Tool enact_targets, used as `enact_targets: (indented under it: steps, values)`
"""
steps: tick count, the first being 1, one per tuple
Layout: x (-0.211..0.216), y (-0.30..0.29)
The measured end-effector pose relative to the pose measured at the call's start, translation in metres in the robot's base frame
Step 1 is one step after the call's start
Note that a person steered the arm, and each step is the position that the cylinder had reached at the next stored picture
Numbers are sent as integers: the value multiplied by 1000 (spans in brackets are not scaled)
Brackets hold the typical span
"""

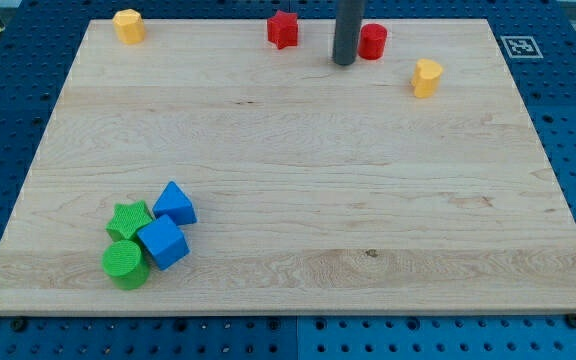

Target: Move the red circle top right side corner of the board

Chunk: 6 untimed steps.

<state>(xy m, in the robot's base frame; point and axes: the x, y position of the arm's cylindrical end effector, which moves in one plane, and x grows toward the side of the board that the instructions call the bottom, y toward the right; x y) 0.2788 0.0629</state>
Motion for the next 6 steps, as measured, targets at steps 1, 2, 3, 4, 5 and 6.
enact_targets:
  steps: [1,2,3,4,5,6]
  values:
    - [-23,-2]
    - [-35,-1]
    - [-25,3]
    - [-24,16]
    - [-25,31]
    - [-25,61]
